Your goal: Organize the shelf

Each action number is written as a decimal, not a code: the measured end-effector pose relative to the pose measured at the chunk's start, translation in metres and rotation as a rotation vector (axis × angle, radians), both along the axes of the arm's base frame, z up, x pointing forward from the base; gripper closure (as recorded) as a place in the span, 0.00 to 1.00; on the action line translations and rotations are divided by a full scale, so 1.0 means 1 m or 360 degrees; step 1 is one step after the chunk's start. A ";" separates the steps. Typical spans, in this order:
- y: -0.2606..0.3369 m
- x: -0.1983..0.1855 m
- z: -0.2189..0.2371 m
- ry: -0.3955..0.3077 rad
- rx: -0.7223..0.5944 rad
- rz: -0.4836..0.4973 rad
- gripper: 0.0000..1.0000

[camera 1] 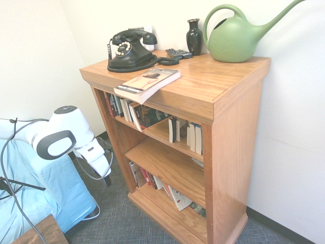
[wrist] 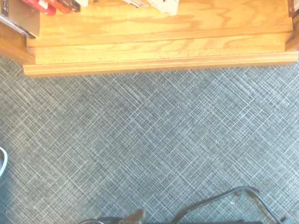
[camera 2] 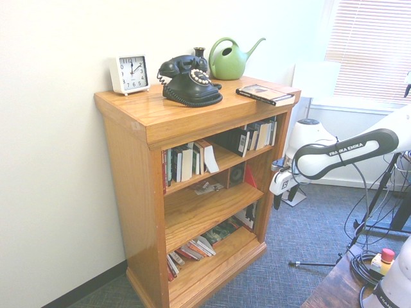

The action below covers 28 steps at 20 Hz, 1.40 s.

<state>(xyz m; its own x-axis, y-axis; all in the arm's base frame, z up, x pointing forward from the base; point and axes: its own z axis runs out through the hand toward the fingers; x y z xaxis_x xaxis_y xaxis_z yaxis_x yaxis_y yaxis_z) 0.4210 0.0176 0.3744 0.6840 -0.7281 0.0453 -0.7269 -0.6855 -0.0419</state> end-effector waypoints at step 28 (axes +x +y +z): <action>-0.020 0.021 0.184 -0.0846 -0.1973 0.0417 0.00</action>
<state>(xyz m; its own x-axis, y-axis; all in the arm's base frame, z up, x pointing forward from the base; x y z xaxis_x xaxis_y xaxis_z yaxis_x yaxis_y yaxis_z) 0.4421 -0.0023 0.5588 0.4897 0.1276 0.8625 -0.6607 -0.5911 0.4626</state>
